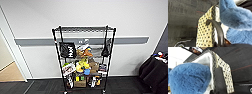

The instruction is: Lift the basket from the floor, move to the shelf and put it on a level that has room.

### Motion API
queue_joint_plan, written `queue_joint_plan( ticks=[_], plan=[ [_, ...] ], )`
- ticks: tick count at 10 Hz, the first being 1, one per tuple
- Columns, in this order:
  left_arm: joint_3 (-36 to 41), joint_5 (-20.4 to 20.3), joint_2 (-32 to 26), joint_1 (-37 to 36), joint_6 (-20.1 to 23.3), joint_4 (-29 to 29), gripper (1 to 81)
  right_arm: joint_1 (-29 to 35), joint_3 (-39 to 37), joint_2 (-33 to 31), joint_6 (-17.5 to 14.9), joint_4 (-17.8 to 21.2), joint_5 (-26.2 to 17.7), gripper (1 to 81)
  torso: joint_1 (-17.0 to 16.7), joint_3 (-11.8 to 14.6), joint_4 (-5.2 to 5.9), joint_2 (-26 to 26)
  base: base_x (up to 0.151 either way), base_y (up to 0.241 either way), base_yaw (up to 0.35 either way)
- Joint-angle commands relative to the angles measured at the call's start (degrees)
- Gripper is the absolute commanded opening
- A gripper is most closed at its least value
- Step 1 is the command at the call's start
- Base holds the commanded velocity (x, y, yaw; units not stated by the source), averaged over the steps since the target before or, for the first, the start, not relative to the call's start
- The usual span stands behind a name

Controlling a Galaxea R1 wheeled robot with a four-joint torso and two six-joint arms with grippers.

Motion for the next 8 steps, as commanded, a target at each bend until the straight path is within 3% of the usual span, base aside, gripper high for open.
queue_joint_plan(
  ticks=[1,8],
  plan=[
    [2.64,-1.68,-1.68,-4.73,0.1,-0.5,1.0,6.26,3.31,-1.37,0.18,1.64,0.39,1.0,0.0,0.0,0.0,0.0,0.125,0.0,0.0],
    [2.55,-1.68,-1.33,-4.29,0.1,-0.5,1.0,6.26,3.57,-1.64,0.18,1.46,0.21,1.0,0.02,0.0,0.0,0.0,0.125,0.0,0.0]
  ],
)
